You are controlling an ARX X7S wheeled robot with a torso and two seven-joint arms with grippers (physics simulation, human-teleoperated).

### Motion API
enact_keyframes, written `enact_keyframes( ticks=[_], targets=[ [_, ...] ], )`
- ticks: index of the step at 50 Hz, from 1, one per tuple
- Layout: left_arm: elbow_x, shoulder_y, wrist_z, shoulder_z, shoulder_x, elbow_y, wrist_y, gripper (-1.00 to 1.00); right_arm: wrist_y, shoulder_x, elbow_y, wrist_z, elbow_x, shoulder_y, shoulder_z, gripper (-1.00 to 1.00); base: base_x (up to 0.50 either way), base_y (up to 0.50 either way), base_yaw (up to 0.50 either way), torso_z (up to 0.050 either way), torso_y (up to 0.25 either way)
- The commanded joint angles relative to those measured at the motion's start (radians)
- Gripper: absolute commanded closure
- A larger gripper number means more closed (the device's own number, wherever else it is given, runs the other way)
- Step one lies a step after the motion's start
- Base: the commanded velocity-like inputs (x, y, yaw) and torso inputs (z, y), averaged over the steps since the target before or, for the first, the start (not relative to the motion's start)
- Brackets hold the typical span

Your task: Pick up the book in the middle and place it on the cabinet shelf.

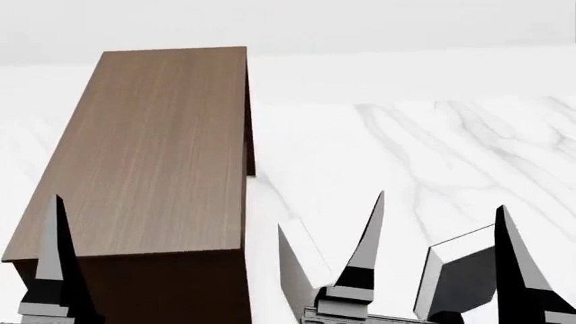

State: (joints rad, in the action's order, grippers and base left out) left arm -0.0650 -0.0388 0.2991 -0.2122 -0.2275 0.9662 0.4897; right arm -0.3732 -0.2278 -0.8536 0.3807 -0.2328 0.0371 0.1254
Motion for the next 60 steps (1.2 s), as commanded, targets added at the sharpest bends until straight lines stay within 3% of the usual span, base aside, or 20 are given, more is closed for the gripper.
enact_keyframes(
  ticks=[1, 32, 60],
  targets=[
    [-0.024, -0.013, 0.011, 0.001, -0.002, 0.014, 0.031, -1.0, -0.067, -0.009, 0.007, 0.052, 0.015, 0.023, 0.007, -1.0, 0.0, 0.0, 0.0, 0.05, 0.0],
    [-0.06, -0.013, 0.036, -0.006, -0.031, 0.015, 0.023, -1.0, -0.053, -0.032, 0.022, 0.079, 0.0, 0.026, 0.026, -1.0, 0.0, 0.0, 0.0, 0.05, -0.002],
    [-0.077, -0.021, 0.059, -0.022, -0.057, 0.022, 0.033, -1.0, -0.045, -0.05, 0.036, 0.096, -0.012, 0.03, 0.043, -1.0, 0.0, 0.0, 0.0, 0.038, -0.206]
  ],
)
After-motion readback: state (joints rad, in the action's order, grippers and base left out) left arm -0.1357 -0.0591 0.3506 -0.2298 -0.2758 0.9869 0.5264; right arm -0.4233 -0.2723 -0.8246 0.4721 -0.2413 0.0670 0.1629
